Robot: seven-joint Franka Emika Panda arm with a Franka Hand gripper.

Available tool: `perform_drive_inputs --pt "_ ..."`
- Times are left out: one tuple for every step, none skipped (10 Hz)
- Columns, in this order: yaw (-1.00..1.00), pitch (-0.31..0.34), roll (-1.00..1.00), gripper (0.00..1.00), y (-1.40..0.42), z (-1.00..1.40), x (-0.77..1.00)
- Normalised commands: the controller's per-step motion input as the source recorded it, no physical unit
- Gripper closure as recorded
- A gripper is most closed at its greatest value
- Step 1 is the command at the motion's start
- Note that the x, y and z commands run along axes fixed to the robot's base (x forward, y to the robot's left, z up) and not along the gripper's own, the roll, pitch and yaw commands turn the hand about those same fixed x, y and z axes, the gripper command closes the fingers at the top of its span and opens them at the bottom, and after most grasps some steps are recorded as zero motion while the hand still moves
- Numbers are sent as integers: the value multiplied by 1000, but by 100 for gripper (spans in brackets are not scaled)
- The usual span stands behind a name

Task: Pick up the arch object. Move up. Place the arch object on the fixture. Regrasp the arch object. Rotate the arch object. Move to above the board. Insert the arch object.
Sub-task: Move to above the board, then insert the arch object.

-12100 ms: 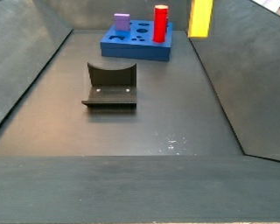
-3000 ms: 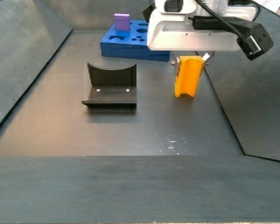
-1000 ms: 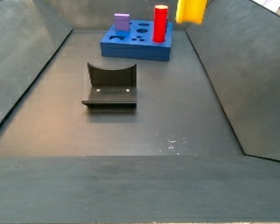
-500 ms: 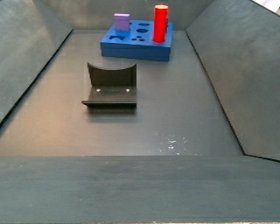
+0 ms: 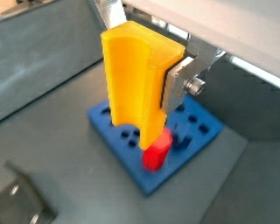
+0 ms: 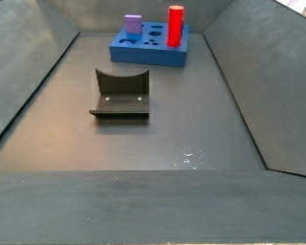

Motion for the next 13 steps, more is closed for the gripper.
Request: perform_drive_inputs --pt "9 155 100 100 -759 227 386" --pt "14 159 97 100 -581 175 326" --pt "12 145 88 100 -308 93 214" --pt "12 121 81 100 -197 63 147" --pt "-423 -9 -20 100 91 -383 809" --pt "-446 -26 -17 100 111 -406 783" --pt "-494 -54 -30 100 129 -394 729" --pt "-469 -49 -33 100 126 -389 766" --pt "-280 -31 -20 100 89 -420 974" --pt "-120 0 -6 100 40 -457 1000" --pt "-66 0 -7 100 0 -526 1000" --pt "0 1 0 100 0 -603 1000" --pt "0 36 0 100 -31 -657 1000"
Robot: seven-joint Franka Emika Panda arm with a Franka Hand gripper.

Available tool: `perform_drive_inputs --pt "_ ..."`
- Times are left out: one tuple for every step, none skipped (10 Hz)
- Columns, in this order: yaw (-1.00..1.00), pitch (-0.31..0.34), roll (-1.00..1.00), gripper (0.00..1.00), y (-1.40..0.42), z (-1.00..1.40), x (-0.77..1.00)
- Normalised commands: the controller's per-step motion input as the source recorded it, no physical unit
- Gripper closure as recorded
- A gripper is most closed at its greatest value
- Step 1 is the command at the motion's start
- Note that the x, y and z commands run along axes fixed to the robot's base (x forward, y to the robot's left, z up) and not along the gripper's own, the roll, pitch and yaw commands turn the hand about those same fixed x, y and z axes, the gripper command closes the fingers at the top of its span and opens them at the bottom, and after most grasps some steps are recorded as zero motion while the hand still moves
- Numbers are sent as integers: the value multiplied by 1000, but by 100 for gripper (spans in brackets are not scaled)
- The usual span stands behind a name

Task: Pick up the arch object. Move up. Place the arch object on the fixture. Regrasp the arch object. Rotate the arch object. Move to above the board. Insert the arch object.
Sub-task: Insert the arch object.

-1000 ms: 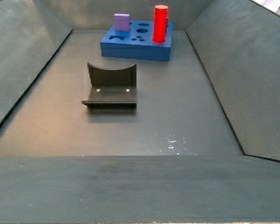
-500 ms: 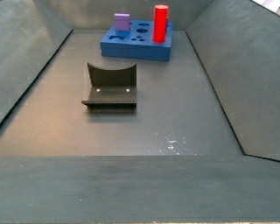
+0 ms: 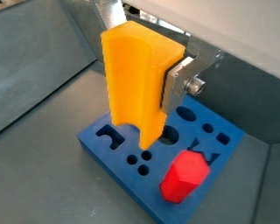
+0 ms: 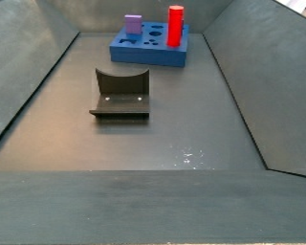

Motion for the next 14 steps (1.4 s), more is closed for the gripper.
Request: perform_drive_inputs --pt "0 37 0 100 -31 -657 1000" --pt "0 26 0 100 -34 -640 1000" --pt "0 7 -17 100 -46 -609 1000" --pt "0 26 0 100 -180 -509 1000" --pt "0 224 264 100 -454 0 614" --pt "3 0 20 100 -17 0 0" --pt "0 0 16 100 -60 0 17" --pt "0 66 201 100 -263 -209 591" --pt "0 233 300 100 -234 -274 886" --pt "0 300 340 100 -149 -286 840" --pt "0 346 354 100 -111 -209 791" --pt "0 343 374 100 -63 -163 797" --pt "0 279 376 100 -26 -206 897" --pt "0 119 289 100 -63 -234 1000"
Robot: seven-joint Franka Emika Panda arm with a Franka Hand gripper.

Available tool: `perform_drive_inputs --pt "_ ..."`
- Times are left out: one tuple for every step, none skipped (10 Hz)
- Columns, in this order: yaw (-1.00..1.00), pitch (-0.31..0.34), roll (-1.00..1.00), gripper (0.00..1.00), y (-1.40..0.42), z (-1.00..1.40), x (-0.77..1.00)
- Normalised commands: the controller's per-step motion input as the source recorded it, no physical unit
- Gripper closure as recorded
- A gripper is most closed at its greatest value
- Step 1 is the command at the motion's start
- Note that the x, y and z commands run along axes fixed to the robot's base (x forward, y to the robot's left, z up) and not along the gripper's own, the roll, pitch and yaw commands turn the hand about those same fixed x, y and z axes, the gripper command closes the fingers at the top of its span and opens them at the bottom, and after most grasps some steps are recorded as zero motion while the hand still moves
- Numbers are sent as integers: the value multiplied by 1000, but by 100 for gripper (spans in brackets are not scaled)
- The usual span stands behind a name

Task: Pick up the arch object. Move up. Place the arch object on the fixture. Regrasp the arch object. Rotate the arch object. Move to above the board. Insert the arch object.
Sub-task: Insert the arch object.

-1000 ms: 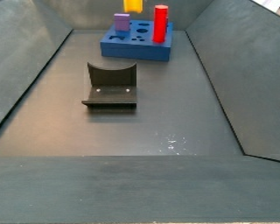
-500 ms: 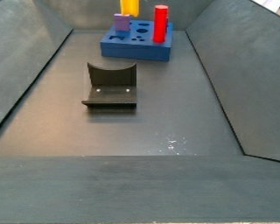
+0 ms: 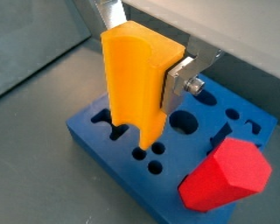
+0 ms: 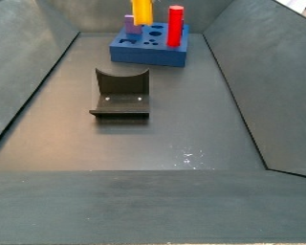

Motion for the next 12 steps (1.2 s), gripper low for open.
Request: perform_drive_inputs --pt "0 0 100 100 0 -197 1000" --pt "0 -13 39 100 0 -186 1000" --pt "0 -30 34 100 0 -229 1000" --pt "0 -66 11 100 0 -243 1000" --pt "0 -114 0 100 0 -251 1000" --pt "0 -154 0 100 0 -263 1000" --pt "0 -131 0 100 0 -297 1000" --pt "0 -91 0 100 0 -360 1000" --pt "0 -103 0 100 -11 -374 1000" --pt "0 -143 4 100 -91 -391 1000" --pt "0 -111 194 100 -434 -283 937" --pt "0 74 387 100 -509 -206 686"
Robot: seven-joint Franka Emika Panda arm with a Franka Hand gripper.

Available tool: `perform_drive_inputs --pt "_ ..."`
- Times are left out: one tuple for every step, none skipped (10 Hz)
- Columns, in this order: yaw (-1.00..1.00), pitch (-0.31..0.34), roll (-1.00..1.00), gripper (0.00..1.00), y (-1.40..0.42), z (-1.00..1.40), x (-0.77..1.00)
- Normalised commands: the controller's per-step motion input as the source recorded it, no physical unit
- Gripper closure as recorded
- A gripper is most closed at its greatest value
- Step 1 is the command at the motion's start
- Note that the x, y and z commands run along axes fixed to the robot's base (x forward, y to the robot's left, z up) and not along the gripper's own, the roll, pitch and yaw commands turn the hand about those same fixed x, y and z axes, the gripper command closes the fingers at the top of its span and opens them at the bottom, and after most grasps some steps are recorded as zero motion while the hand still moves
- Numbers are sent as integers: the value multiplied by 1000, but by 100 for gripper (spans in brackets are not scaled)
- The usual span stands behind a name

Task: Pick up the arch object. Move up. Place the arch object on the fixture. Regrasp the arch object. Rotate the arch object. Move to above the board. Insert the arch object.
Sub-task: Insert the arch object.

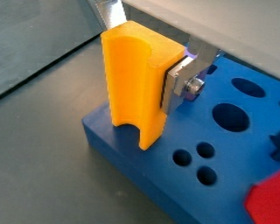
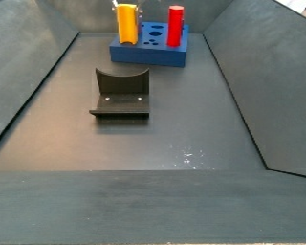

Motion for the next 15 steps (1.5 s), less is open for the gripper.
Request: perform_drive_inputs --pt "0 149 421 100 -506 -143 591" --pt "-6 0 206 100 -260 -154 220" --pt "-9 0 106 100 0 -126 -31" --pt "0 0 10 100 43 -140 -3" --pt "-69 -79 104 100 0 -523 0" --pt "-89 -146 189 100 0 -771 -34" --pt "-17 -101 216 100 0 -789 -186" --pt "0 -94 179 100 0 -666 -311" --pt "-9 0 137 100 77 -500 -326" --pt "-23 0 107 100 11 -509 -143" --pt "-29 -71 76 100 0 -623 0" --pt "-31 -86 50 100 0 -600 0" --pt "-34 -107 31 100 0 -597 0" --pt "-66 -100 0 100 0 -671 43" --pt "-177 -67 -83 100 123 -591 57"
